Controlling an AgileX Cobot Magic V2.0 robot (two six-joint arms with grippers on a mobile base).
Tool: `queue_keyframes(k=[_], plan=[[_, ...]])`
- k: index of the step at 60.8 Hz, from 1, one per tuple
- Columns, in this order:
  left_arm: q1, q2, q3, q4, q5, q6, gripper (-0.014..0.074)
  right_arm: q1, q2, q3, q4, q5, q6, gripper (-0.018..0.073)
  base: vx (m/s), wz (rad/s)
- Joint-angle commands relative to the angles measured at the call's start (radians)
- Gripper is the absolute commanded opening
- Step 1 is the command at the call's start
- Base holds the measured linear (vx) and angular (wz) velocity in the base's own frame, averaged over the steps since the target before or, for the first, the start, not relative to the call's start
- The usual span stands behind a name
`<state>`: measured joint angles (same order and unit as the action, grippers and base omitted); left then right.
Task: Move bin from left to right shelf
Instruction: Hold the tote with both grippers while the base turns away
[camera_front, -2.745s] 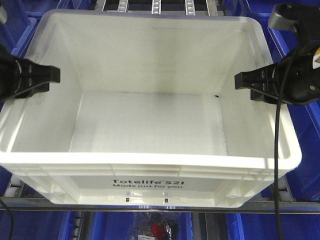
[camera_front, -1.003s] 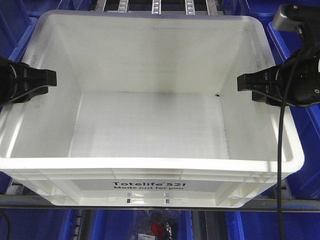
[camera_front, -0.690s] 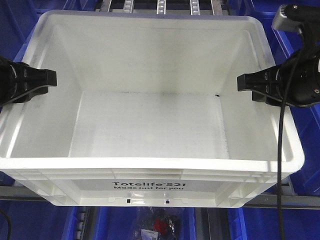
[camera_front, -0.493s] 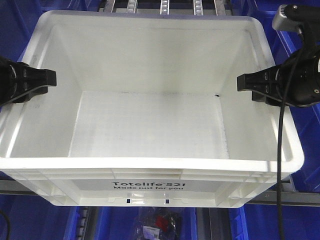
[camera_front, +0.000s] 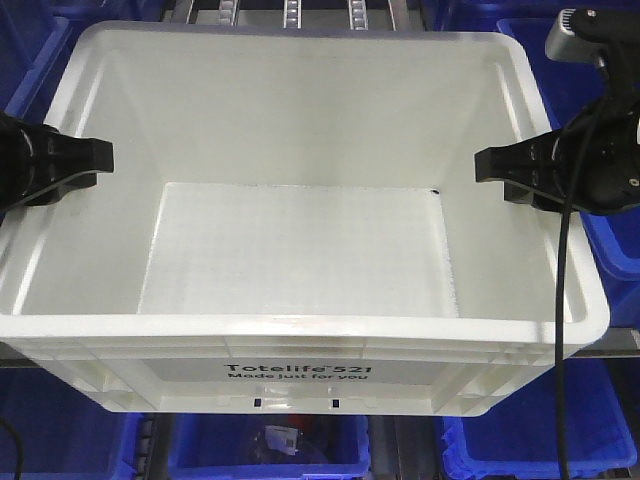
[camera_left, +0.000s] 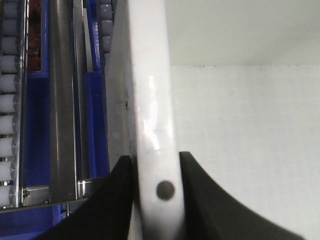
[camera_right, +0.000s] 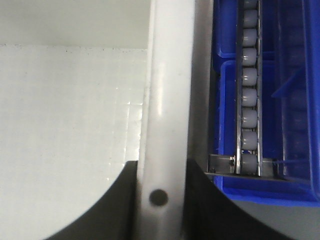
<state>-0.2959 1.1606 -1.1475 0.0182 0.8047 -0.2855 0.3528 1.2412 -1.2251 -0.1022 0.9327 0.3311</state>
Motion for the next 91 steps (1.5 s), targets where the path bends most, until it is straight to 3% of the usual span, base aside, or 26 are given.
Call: queue_keyframes(k=[1, 91], plan=[[0.003, -0.047, -0.041, 0.027, -0.11, 0.035, -0.0007, -0.017, -0.036, -0.037, -0.103, -0.107, -0.003, -0.0009, -0.15, -0.15], [0.003, -0.047, -0.041, 0.027, -0.11, 0.035, -0.0007, -0.017, -0.036, -0.037, -0.103, -0.107, -0.003, -0.0009, -0.11, -0.1]])
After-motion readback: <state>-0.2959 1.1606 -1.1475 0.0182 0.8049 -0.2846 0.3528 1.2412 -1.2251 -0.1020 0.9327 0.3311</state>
